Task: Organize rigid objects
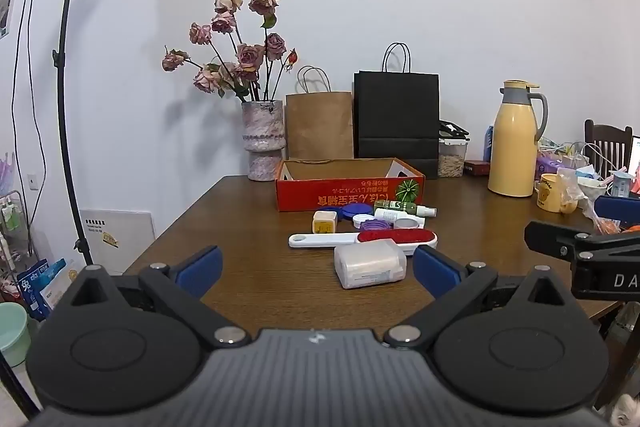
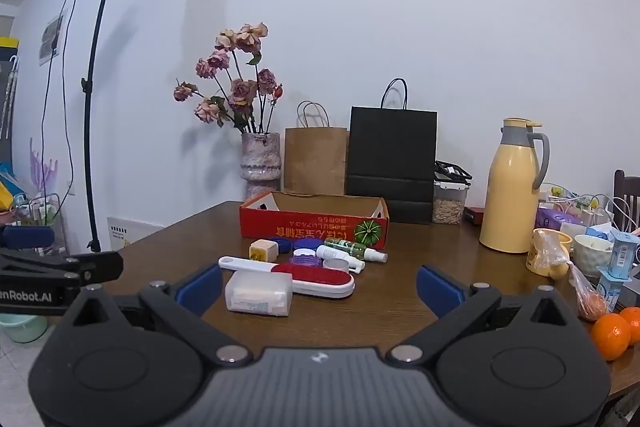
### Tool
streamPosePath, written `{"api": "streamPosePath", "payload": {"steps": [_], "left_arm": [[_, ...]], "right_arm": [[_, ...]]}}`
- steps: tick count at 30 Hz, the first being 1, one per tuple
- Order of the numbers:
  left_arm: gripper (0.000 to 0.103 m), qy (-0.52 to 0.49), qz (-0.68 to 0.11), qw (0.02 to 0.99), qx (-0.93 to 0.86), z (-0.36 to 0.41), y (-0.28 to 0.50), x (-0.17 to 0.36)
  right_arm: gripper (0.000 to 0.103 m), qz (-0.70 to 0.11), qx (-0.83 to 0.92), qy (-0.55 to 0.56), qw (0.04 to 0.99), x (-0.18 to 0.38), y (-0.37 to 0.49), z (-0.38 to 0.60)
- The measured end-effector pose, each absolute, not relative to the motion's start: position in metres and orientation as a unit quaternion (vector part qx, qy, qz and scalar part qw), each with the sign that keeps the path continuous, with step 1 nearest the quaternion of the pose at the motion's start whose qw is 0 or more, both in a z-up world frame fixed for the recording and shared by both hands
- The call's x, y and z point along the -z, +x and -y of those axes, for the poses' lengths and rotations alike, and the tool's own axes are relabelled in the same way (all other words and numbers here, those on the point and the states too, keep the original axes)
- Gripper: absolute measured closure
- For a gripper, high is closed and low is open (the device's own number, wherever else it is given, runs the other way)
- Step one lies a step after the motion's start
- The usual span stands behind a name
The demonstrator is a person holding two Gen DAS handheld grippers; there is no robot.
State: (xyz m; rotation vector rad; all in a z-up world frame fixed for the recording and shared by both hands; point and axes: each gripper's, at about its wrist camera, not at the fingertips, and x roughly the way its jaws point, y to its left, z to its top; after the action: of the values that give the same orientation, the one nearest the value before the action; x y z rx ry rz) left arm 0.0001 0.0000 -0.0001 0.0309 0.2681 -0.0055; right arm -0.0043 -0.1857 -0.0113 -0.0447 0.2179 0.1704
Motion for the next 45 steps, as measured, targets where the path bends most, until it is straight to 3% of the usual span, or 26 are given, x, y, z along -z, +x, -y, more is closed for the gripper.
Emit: {"api": "streamPosePath", "payload": {"steps": [45], "left_arm": [[0.0,0.012,-0.14,0.99,0.009,-0.0002,0.004,0.0059]], "right_arm": [[0.0,-0.112,-0.077,-0.016,0.991,0.0156,-0.0029,0.1894]]}}
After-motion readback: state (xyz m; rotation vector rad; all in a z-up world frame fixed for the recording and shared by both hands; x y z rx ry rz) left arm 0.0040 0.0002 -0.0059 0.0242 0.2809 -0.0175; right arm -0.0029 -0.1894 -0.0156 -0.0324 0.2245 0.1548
